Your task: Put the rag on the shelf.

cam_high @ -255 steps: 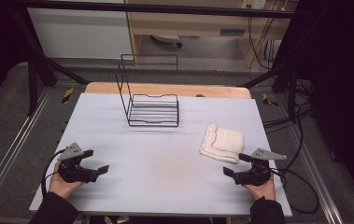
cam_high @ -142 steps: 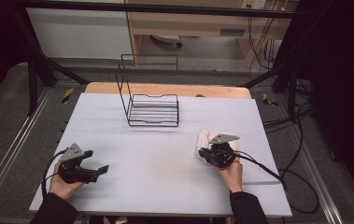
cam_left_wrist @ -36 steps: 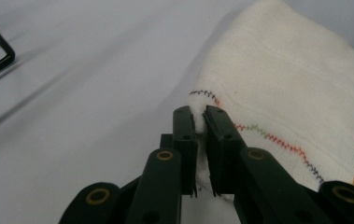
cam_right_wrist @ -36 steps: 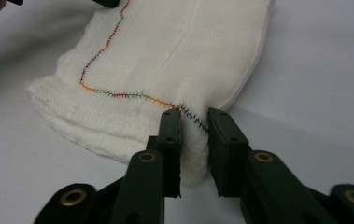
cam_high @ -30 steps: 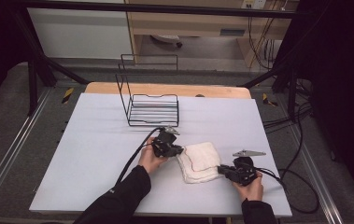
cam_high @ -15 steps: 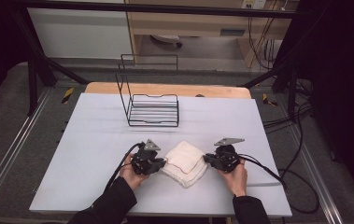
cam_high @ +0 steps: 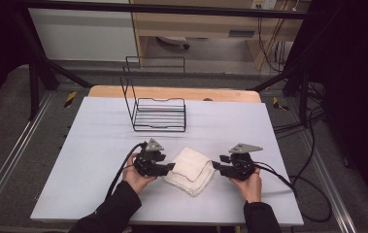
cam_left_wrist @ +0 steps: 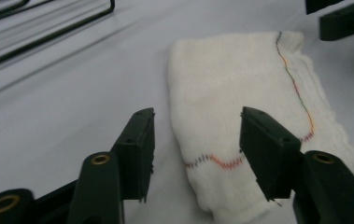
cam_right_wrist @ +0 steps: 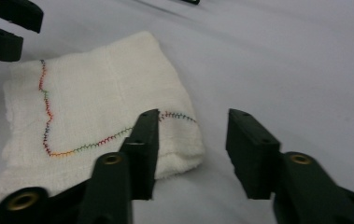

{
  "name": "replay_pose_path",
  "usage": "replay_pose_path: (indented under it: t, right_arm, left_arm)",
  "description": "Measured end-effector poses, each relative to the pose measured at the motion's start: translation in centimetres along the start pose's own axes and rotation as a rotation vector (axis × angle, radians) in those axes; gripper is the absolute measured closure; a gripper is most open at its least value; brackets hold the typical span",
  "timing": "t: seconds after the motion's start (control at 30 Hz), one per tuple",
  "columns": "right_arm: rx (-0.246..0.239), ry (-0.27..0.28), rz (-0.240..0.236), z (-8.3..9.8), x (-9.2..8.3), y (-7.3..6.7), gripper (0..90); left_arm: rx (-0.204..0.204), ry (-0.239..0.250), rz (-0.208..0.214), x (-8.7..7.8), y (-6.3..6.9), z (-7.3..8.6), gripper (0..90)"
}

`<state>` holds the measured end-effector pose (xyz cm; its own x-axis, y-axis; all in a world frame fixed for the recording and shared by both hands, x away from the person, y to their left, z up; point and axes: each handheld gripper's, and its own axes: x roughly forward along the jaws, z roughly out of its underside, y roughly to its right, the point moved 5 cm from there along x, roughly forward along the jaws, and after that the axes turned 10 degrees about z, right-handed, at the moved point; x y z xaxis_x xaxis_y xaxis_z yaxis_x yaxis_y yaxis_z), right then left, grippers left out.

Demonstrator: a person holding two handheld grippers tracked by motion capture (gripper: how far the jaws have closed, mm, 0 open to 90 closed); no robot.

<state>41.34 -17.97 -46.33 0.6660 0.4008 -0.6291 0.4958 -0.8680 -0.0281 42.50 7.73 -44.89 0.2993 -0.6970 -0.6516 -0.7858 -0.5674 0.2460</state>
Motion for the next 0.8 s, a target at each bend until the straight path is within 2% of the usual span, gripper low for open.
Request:
replay_pose_path:
  t: [0.1, 0.17, 0.23, 0.33, 0.4, 0.43, 0.47, 0.57, 0.8]
  right_arm:
    - [0.024, 0.018, -0.002, 0.6, -1.0, 0.5, 37.2]
    - [0.029, 0.033, -0.005, 1.1, -1.4, 0.8, 29.8]
    - [0.046, 0.041, 0.002, 1.5, -1.7, 1.1, 22.9]
    - [0.079, 0.046, -0.002, 2.1, -2.0, 1.5, 18.4]
    - [0.072, 0.034, 0.010, 2.4, -2.1, 1.6, 16.4]
    - [0.077, 0.032, 0.010, 2.4, -2.1, 1.6, 16.2]
    - [0.081, 0.031, 0.011, 2.5, -2.0, 1.5, 15.6]
    - [0.085, 0.031, 0.012, 2.5, -2.0, 1.5, 15.2]
    - [0.097, 0.035, 0.018, 2.4, -1.8, 1.5, 14.9]
  left_arm:
    - [0.009, 0.001, -0.002, 1.1, -0.7, -1.4, 37.1]
    - [0.015, -0.020, -0.008, 2.2, -1.3, -2.2, 34.3]
    - [0.024, -0.032, -0.032, 3.2, -1.7, -2.7, 34.9]
    - [0.013, -0.040, -0.025, 4.9, -2.0, -3.3, 38.5]
    - [0.003, -0.034, 0.000, 5.9, -1.8, -3.7, 41.0]
    - [0.006, -0.035, -0.001, 6.3, -1.8, -3.8, 42.7]
    - [0.012, -0.046, -0.009, 6.7, -1.8, -3.9, 45.1]
    - [-0.002, -0.073, 0.009, 7.6, -1.8, -3.9, 54.0]
    - [-0.068, -0.080, 0.068, 7.7, -2.3, -3.5, 66.7]
